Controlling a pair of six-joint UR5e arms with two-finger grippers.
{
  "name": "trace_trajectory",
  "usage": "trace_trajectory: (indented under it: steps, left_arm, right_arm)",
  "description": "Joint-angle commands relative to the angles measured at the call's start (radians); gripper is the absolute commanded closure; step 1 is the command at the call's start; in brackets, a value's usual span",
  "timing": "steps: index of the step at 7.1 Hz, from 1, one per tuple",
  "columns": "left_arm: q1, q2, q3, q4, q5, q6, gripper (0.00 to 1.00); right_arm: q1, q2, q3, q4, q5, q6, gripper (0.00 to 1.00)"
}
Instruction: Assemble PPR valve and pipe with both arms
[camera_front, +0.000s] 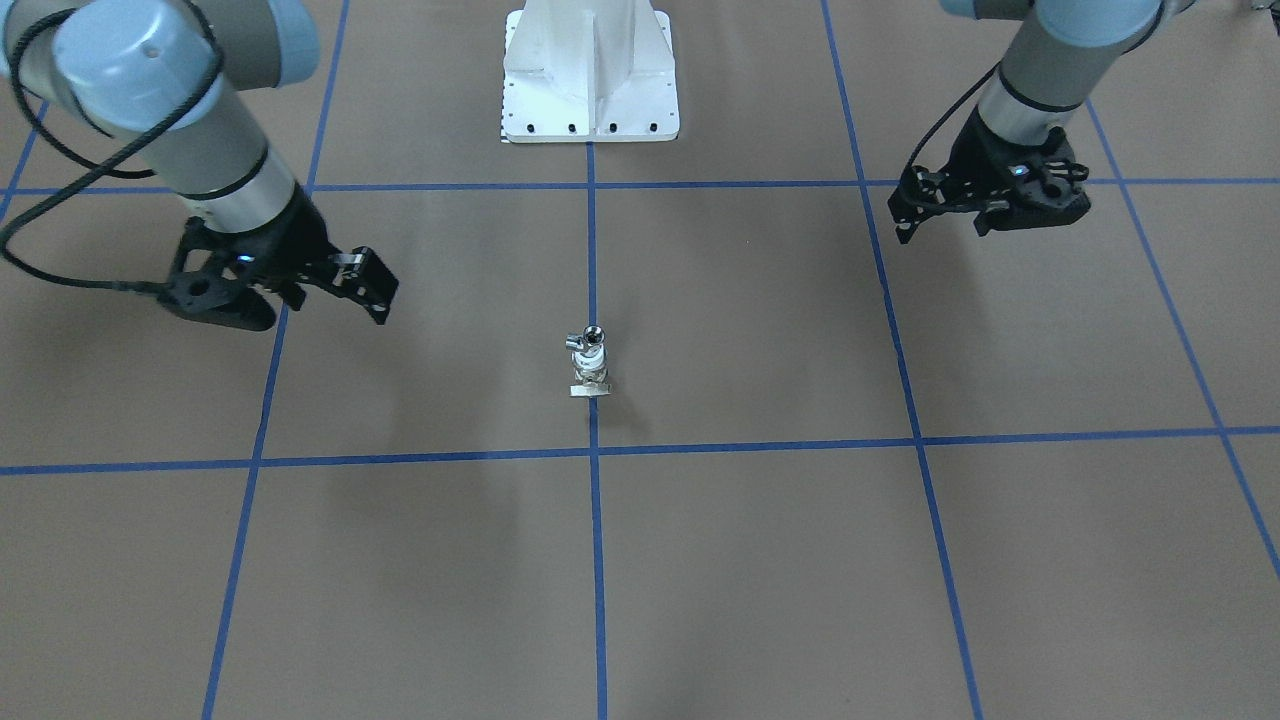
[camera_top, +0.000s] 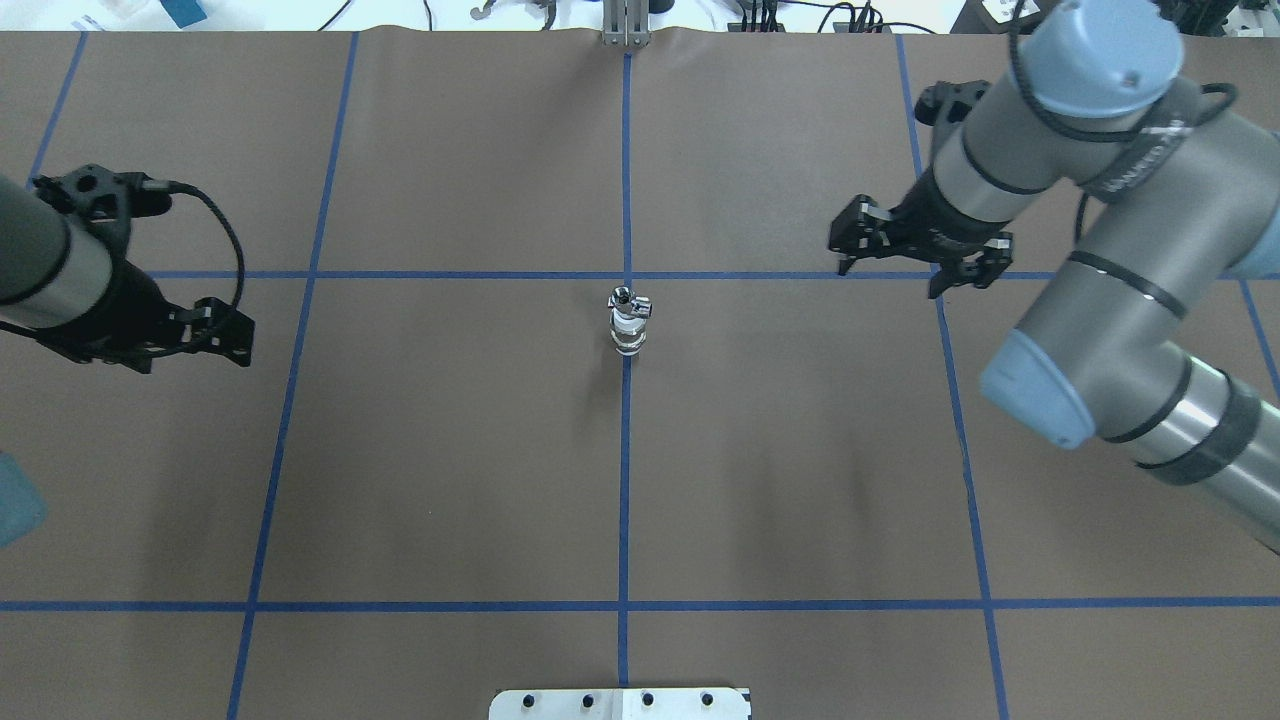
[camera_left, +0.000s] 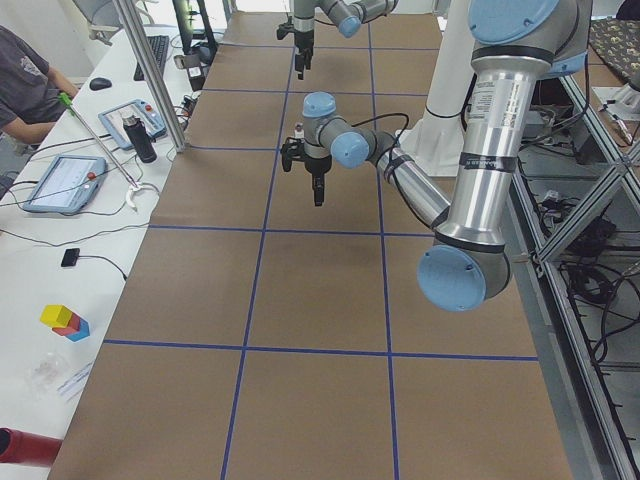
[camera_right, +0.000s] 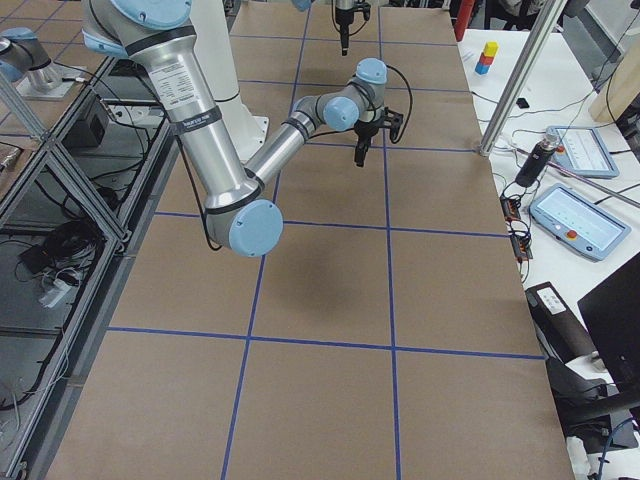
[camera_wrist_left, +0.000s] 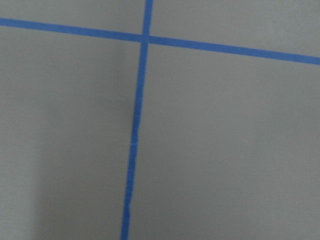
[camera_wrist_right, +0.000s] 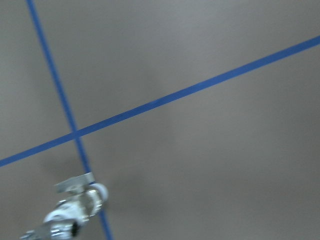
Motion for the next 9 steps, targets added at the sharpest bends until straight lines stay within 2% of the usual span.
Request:
trace_trajectory:
  steps: [1,3,5,9]
  left_arm:
    - [-0.222,0.147,-0.009,-0.003,-0.161,0.353,0.0]
    - [-0.418,0.231,0.059,-0.002,-0.229,0.702,0.0]
    - [-0.534,0.245,0.173,-0.003,-0.231,0.931,0.0]
    - [-0.551,0.246,0.187,0.012,-0.23,0.929,0.0]
  right_arm:
    - [0.169,-0.202,0.024,0.004,0.01,-0.385,0.0]
    - [0.343,-0.318,-0.003,0.003,0.077,-0.733,0.0]
    - [0.481,-0.352,-0.096,0.003,0.183,-0.959,0.0]
    - [0.535,-0.381,-0.111,0.004,0.205,-1.0,0.0]
